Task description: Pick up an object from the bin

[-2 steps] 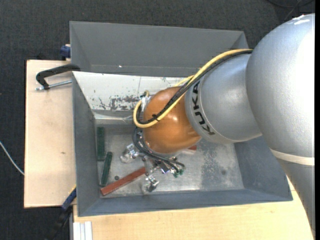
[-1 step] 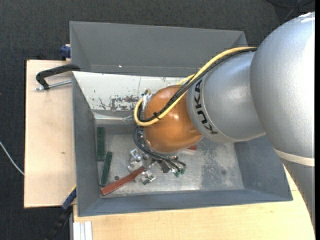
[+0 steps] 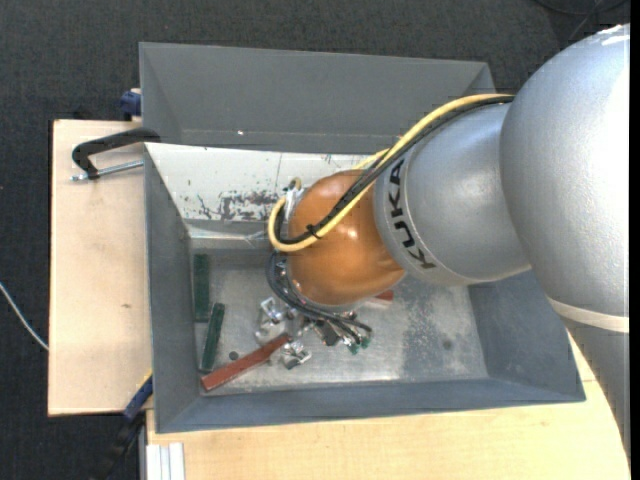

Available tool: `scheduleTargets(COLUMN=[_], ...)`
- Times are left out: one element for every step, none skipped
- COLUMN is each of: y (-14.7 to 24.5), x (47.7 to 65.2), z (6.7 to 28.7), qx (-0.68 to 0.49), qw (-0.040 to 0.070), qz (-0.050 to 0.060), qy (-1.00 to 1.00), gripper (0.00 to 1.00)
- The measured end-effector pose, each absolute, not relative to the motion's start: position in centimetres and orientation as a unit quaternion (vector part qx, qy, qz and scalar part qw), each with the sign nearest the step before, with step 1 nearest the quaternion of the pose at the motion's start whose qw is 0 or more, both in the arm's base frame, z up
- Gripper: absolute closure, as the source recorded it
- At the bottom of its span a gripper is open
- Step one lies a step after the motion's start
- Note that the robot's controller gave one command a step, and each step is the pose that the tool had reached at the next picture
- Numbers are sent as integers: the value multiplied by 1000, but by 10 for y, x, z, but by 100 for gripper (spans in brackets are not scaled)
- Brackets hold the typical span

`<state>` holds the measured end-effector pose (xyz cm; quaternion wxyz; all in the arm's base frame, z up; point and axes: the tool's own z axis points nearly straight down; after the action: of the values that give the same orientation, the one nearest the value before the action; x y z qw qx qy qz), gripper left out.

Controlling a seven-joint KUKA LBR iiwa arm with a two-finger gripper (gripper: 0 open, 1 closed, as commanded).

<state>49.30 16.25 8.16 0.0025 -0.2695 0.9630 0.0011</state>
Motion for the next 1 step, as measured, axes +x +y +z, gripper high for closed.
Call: scheduleTargets(y=[162], x=[492], z=[85], qx=[-270], qw=[1], qz=[1], qy=[963], gripper=[100])
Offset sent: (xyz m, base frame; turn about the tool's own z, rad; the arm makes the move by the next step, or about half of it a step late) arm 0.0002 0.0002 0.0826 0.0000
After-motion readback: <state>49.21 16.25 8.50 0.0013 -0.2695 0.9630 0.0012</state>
